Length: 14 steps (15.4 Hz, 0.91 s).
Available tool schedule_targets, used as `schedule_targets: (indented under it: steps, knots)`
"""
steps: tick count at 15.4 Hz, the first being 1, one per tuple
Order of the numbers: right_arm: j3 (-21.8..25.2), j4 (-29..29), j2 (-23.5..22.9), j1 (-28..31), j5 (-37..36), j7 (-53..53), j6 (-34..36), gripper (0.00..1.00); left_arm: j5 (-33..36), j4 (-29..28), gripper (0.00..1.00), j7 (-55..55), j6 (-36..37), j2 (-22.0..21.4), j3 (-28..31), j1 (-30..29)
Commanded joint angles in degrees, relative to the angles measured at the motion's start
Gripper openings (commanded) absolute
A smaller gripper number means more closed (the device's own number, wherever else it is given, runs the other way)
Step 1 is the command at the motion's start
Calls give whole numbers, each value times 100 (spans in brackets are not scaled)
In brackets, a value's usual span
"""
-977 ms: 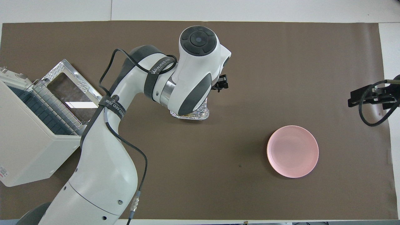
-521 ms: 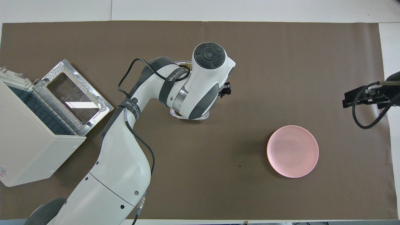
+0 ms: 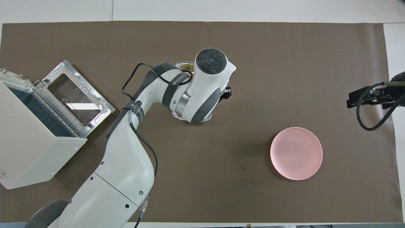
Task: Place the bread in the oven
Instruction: 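Lift the foil tray with the left gripper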
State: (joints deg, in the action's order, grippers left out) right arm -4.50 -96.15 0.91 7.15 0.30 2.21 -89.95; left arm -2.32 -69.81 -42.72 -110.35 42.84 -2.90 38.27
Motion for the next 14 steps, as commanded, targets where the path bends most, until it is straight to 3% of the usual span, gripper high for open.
schedule_targets:
  steps: [1,2,4,5,10,14]
  knots:
    - [-43,-62,76,32,-180,209,-76,100,-76,-208,53,-61,-110,-126,71,49]
    - [-43,-71,76,32,-180,218,-76,100,-76,-208,42,-70,-118,-126,71,49]
    - [-43,-71,76,32,-171,227,-76,100,-84,-217,5,-61,-127,-126,62,5]
    - [-43,-71,76,32,-171,227,-67,100,-84,-252,0,-61,-145,-135,62,-13]
    - [-43,-89,93,32,-153,201,-23,100,-128,-243,0,-70,-198,-135,62,-206]
    - [-43,-97,120,41,-145,192,12,100,-216,-112,0,-123,407,-249,193,-364]
